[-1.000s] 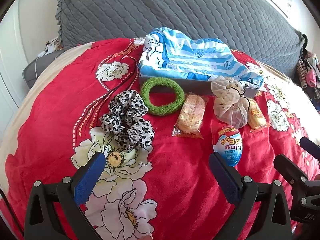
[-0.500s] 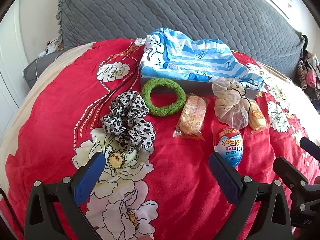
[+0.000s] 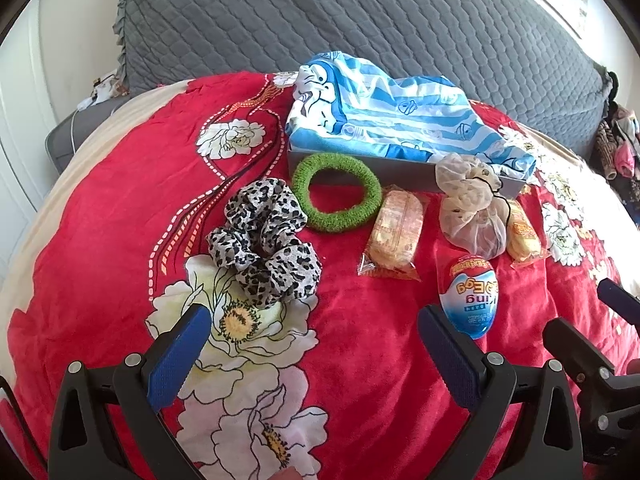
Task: Organize objects
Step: 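Move left tool toward leopard scrunchie while right tool approaches the red-blue toy egg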
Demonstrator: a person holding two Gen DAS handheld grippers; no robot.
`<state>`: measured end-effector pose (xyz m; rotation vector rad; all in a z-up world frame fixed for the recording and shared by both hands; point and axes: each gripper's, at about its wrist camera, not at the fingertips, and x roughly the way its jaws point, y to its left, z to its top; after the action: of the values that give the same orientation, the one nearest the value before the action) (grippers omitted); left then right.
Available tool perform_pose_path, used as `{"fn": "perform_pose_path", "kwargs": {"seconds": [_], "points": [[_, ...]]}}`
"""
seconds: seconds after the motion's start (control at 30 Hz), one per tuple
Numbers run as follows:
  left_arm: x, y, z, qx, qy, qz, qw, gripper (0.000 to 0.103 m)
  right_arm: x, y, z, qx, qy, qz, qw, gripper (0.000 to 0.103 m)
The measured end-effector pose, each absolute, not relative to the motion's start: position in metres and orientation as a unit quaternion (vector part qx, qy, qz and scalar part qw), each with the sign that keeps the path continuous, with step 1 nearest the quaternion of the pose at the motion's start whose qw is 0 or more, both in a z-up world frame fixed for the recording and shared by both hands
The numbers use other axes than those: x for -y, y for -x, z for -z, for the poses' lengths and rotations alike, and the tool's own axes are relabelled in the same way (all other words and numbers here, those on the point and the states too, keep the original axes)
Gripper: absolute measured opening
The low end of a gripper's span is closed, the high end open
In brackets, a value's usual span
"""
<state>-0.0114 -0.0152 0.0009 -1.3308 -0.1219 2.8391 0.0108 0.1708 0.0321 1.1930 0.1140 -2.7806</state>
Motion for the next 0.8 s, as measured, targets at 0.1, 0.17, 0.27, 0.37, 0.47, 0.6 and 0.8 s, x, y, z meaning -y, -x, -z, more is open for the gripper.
{"fn": "perform_pose_path", "kwargs": {"seconds": [0.1, 0.17, 0.27, 0.37, 0.47, 0.6, 0.8], "points": [[0.019, 0.014, 0.000, 0.038, 0.422, -0.906, 0.001, 0.103, -0.168, -0.006, -0.027, -0.032, -0.401, 0.914, 0.053, 0.103], [0.021, 0.016, 0.001, 0.036, 0.422, -0.906, 0.001, 0.103, -0.166, -0.003, -0.023, -0.027, -0.407, 0.912, 0.051, 0.103], [0.029, 0.020, 0.002, 0.035, 0.422, -0.906, -0.003, 0.103, -0.163, 0.001, -0.018, -0.020, -0.414, 0.909, 0.047, 0.103], [0.037, 0.023, 0.005, 0.044, 0.423, -0.905, -0.009, 0.103, -0.159, 0.005, -0.013, -0.018, -0.418, 0.907, 0.043, 0.103], [0.040, 0.028, 0.008, 0.047, 0.428, -0.902, -0.007, 0.103, -0.155, 0.010, -0.010, -0.022, -0.419, 0.907, 0.039, 0.103], [0.043, 0.033, 0.009, 0.044, 0.426, -0.903, -0.003, 0.103, -0.150, 0.013, -0.006, -0.023, -0.420, 0.906, 0.038, 0.103], [0.050, 0.043, 0.014, 0.040, 0.429, -0.902, -0.008, 0.103, -0.140, 0.020, 0.001, -0.027, -0.426, 0.903, 0.044, 0.103]]}}
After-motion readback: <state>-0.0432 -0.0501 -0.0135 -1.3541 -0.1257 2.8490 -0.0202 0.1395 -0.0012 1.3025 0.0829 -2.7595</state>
